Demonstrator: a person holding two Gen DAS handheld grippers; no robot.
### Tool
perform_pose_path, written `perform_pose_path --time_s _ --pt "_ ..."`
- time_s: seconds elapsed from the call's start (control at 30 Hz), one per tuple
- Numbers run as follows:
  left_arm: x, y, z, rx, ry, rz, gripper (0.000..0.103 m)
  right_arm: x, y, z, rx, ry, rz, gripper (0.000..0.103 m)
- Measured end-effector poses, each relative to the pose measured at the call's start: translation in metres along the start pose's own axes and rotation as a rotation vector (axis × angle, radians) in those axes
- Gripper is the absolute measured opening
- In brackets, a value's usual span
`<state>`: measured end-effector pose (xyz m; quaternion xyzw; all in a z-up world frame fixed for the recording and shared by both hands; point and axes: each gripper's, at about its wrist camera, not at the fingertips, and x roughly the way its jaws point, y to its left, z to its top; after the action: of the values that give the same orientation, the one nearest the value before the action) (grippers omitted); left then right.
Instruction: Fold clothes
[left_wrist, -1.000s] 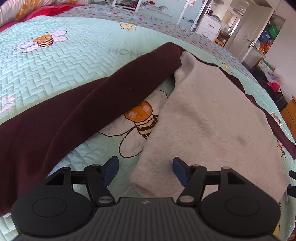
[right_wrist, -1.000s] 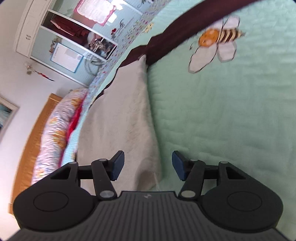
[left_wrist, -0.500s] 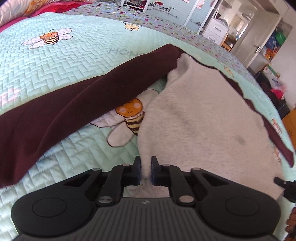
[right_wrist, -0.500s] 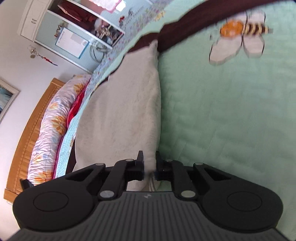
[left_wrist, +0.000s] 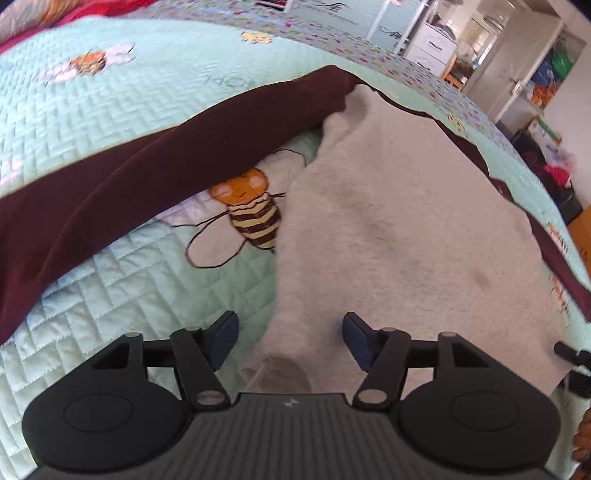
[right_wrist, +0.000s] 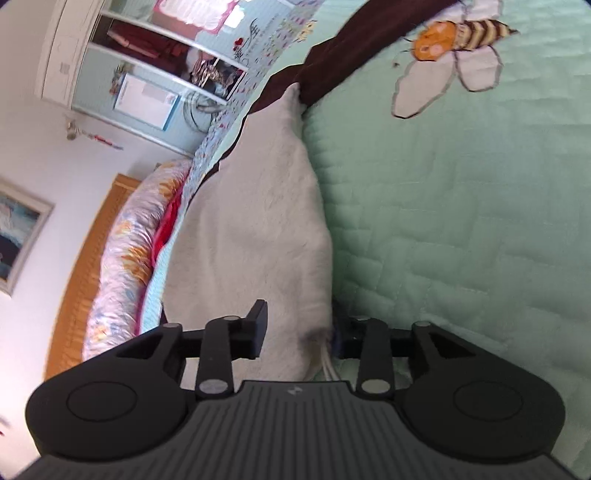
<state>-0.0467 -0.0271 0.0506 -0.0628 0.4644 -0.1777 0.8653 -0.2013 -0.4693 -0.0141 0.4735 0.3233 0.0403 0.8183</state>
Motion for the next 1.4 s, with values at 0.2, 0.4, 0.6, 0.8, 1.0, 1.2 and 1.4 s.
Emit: perform_pose_path --time_s 0.2,0.4,0.6,0.8,1.0,1.2,1.4 --pt "0.000 -0.018 0.005 -0.044 0.002 -0.002 0.011 0.021 0.024 -0.003 -0.139 0.034 -0.052 0.014" --pt "-0.084 -0.024 0.003 -0.144 -0.088 -0.138 0.010 -0.034 0.037 -0.001 -0.073 -0.037 0.093 0.013" --pt "-0.083 -0.019 -0.038 -0.141 0.008 -0.073 0.013 -0.078 0.032 -0.013 -0.106 -0.009 0.089 0.014" --pt "-0.046 -0.004 -0.063 -0.168 0.058 -0.006 0.032 -0.065 -0.016 -0.038 -0.028 0.021 -0.024 0.014" --pt "-0.086 0.005 -0.054 -0.200 -0.088 0.094 0.052 -0.077 -0.008 -0.035 -0.078 -0.026 -0.098 0.021" --pt "-0.083 0.026 0.009 -0.300 -0.173 -0.094 0.059 -0.109 0.008 -0.046 -0.148 -0.225 -0.301 0.037" --pt "0.019 0.024 0.078 -0.374 -0.021 -0.182 0.067 -0.091 0.048 -0.036 -0.250 -0.305 -0.264 0.037"
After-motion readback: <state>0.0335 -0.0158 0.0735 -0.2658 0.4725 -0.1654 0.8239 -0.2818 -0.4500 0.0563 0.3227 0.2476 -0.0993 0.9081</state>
